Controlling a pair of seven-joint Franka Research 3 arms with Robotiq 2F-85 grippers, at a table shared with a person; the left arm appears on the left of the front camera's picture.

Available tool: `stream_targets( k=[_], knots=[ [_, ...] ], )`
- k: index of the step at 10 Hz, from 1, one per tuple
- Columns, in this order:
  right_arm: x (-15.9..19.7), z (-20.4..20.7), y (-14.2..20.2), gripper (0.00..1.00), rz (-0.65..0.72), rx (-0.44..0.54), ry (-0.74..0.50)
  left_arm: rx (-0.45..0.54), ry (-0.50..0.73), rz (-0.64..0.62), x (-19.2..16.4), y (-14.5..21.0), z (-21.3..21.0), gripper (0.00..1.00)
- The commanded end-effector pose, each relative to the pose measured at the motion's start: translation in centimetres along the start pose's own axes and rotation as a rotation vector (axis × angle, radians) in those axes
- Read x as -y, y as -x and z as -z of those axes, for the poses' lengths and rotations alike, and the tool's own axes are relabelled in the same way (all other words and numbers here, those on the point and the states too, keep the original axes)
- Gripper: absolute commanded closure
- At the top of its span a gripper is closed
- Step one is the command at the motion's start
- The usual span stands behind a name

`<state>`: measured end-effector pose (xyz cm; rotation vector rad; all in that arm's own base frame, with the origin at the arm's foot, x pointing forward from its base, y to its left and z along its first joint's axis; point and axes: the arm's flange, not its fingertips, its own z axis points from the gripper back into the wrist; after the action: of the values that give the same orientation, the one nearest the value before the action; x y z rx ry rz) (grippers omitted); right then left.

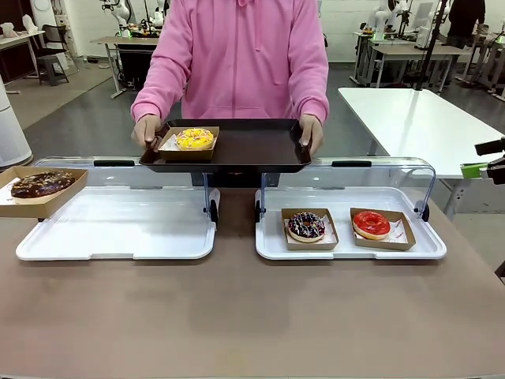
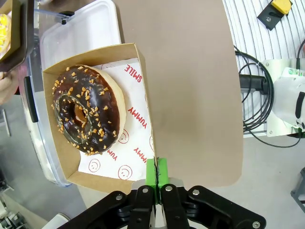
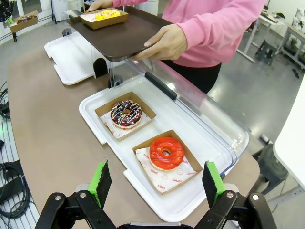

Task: Provide the desired donut to the person.
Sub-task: Place the picked Paper togo box onto the Handle tray extended by the person.

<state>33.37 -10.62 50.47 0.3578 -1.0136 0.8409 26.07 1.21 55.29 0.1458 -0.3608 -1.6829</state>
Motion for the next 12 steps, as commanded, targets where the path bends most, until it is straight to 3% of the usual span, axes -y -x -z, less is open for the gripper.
stream_targets(
  k=[1,3,6,12],
  knots=[
    [0.2,0.4,0.1,0.00,-0.003,0.027,-0.010,-0.033,0.004,-0.034,-2.8,-4.2,-1.5,0.99],
    [0.2,0.4,0.1,0.00,-0.003,0.027,-0.010,-0.103,0.023,-0.018,-8.4,-11.4,-2.8,0.99],
    [0.2,0.4,0.1,0.00,-0.003,0.027,-0.010,-0.070,-0.019,-0.022,-17.3,-19.4,-1.8,0.99],
    [0.2,0.4,0.1,0.00,-0.003,0.027,-0.010,-0.073,-0.039,-0.016,-28.3,-30.2,4.7,0.99]
  ],
)
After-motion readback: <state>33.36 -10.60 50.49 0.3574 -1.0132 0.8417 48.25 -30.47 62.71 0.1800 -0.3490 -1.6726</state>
